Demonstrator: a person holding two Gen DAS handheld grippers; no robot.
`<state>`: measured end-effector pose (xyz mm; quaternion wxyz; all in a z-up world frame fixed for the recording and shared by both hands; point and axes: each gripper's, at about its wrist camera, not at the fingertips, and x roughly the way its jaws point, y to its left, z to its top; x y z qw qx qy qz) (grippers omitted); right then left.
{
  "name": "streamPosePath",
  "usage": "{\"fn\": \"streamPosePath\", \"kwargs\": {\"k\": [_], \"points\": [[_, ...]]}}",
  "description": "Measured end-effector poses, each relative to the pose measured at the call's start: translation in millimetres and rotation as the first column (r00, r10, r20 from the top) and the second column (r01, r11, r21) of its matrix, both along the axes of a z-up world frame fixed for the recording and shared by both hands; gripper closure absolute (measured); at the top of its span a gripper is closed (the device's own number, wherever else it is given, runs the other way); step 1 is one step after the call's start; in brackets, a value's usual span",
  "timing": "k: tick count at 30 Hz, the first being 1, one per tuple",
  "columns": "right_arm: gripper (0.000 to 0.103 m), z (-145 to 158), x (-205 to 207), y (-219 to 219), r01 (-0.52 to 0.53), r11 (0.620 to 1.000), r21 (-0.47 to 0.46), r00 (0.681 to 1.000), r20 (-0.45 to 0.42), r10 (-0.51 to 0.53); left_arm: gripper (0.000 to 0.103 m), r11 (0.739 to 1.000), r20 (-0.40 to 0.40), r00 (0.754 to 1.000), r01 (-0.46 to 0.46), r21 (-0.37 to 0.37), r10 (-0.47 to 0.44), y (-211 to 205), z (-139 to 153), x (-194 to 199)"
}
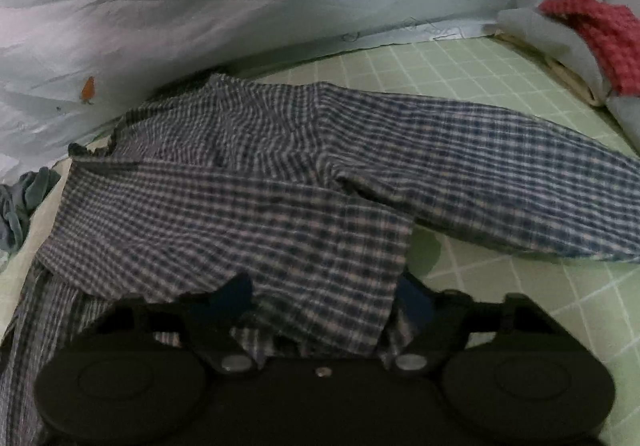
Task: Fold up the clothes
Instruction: 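Grasp the folded shirt edge with the right gripper and lift it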
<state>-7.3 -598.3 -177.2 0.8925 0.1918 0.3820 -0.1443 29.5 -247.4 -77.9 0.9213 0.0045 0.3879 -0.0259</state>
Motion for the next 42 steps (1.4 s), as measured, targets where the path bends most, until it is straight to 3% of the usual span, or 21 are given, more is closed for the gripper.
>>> {"fn": "streamPosePath", "kwargs": {"k": [6,7,10,11,12,17,23,26,29,31,33,35,36,38,39,40,42], "points": [[0.077,-4,2,-3,-0.062,0.998,-0.031,0.998,-0.024,0.061,0.000,0.998,0.019,0.999,-0.050,0.027,0.050,1,11,-23],[0.077,-5,3,-3,-0.087,0.996,-0.025,0.996,-0.035,0.086,0.000,0.998,0.019,0.998,-0.054,0.034,0.053,1,12,-27],[0.067,-2,5,3,-0.129,0.989,-0.073,0.990,-0.066,0.124,0.000,0.996,0.016,0.998,-0.068,0.050,0.068,2,14,-36],[0.052,-1,3,4,-0.125,0.989,-0.080,0.990,-0.070,0.119,0.000,0.996,0.016,0.997,-0.073,0.054,0.072,2,15,-38],[0.047,0,-1,4,-0.111,0.991,-0.075,0.992,-0.061,0.107,0.000,0.995,0.016,0.997,-0.078,0.058,0.077,2,17,-41],[0.047,-3,-26,-5,0.016,0.999,0.047,1.000,-0.022,-0.015,0.000,0.993,0.014,0.995,-0.104,0.059,0.104,2,20,-48],[0.051,-8,-34,-13,0.058,0.979,0.197,0.998,0.007,-0.061,0.000,0.995,-0.014,0.995,-0.096,0.037,0.097,-4,16,-46],[0.050,-17,-38,-25,0.137,0.918,0.372,0.988,0.020,-0.156,0.000,0.997,-0.014,0.997,-0.074,0.033,0.074,-9,17,-46],[0.049,-28,-43,-39,0.209,0.814,0.542,0.967,0.012,-0.256,0.000,0.998,-0.011,0.998,-0.057,0.039,0.057,-14,17,-46],[0.045,-34,-44,-46,0.225,0.745,0.628,0.956,0.008,-0.295,0.000,0.998,-0.011,0.999,-0.052,0.041,0.052,-16,17,-45],[0.044,-38,-42,-50,0.217,0.719,0.660,0.951,0.023,-0.308,0.000,0.998,-0.016,0.999,-0.050,0.038,0.051,-17,16,-42],[0.044,-32,-35,-48,0.187,0.778,0.599,0.964,0.042,-0.264,0.000,0.998,-0.021,0.999,-0.046,0.033,0.047,-18,16,-40],[0.042,-25,-29,-43,0.165,0.836,0.524,0.974,0.047,-0.222,0.000,0.999,-0.023,0.999,-0.045,0.031,0.045,-19,17,-39],[0.036,-6,-19,-24,0.090,0.954,0.287,0.993,0.050,-0.108,0.000,0.999,-0.023,0.999,-0.037,0.031,0.038,-21,17,-37],[0.030,2,-17,-12,0.037,0.986,0.165,0.997,0.056,-0.047,0.000,0.999,-0.020,0.999,-0.032,0.036,0.033,-23,18,-36],[0.024,7,-17,0,-0.012,0.998,0.062,0.998,0.059,0.009,0.000,0.999,-0.019,0.999,-0.028,0.040,0.029,-24,18,-36],[0.020,13,-20,20,-0.094,0.991,-0.093,0.994,0.048,0.099,0.000,0.999,-0.016,1.000,-0.020,0.049,0.021,-26,19,-35]]}}
